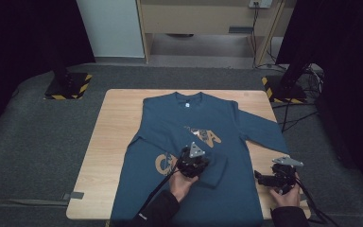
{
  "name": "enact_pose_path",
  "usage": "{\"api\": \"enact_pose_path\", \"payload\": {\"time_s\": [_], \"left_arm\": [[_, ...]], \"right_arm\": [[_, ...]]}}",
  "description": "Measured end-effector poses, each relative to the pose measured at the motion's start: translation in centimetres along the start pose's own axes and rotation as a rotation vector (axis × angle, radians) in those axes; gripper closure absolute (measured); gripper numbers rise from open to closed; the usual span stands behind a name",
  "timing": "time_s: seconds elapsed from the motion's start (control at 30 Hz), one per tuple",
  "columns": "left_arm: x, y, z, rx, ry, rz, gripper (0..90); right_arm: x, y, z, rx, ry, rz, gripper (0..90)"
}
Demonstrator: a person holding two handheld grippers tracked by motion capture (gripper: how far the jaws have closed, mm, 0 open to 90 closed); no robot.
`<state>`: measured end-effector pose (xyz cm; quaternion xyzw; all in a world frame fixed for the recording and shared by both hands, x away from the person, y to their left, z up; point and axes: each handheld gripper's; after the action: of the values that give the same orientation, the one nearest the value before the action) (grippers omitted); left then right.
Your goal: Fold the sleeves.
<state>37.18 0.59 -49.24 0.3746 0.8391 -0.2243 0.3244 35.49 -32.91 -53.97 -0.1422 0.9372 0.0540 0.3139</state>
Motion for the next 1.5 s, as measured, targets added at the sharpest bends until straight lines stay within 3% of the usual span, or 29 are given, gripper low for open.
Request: {"api": "enact_pose_path", "payload": {"time_s": [0.17,0.3,0.4,0.5,0.7,1.0,1.17,1.4,1.5], "left_arm": [[-2.1,-3.9,-1.2,0.09,-0.008,0.121,86.5],[-3.0,-6.3,-0.6,0.136,0.015,0.206,86.1],[-3.3,-7.1,0.3,0.169,0.004,0.213,78.1],[-3.2,-6.9,0.6,0.16,0.006,0.2,69.6],[-2.8,-4.7,-0.2,0.082,-0.003,0.152,60.5],[-0.5,1.0,-3.3,-0.07,-0.012,0.043,52.0],[1.5,3.5,-4.9,-0.149,0.015,0.005,47.8],[5.8,6.1,-6.8,-0.24,0.048,-0.016,43.3],[7.3,7.1,-7.8,-0.274,0.04,-0.037,40.3]], "right_arm": [[0.0,-0.5,0.0,0.019,-0.003,0.017,0.6],[0.0,-0.8,0.0,0.033,-0.004,0.039,1.5],[0.1,-1.1,-0.2,0.044,-0.013,0.053,4.4],[0.3,-1.2,-0.3,0.052,-0.02,0.067,6.0],[0.4,-1.4,-0.5,0.071,-0.033,0.097,9.9],[0.2,-1.1,-1.4,0.053,-0.094,0.092,11.0],[-0.2,-0.6,-1.8,0.051,-0.103,0.07,11.1],[-0.7,0.0,-2.3,0.024,-0.112,0.03,10.7],[-0.9,0.2,-2.3,0.032,-0.107,0.019,9.7]]}}
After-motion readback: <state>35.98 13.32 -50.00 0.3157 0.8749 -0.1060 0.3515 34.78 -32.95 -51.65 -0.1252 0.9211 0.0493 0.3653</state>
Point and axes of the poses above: each handheld gripper's, and its own axes: z roughly forward along the jaws, x roughly out of its underside, y roughly to its left, and after that the axes turned 8 degrees about y, right-handed
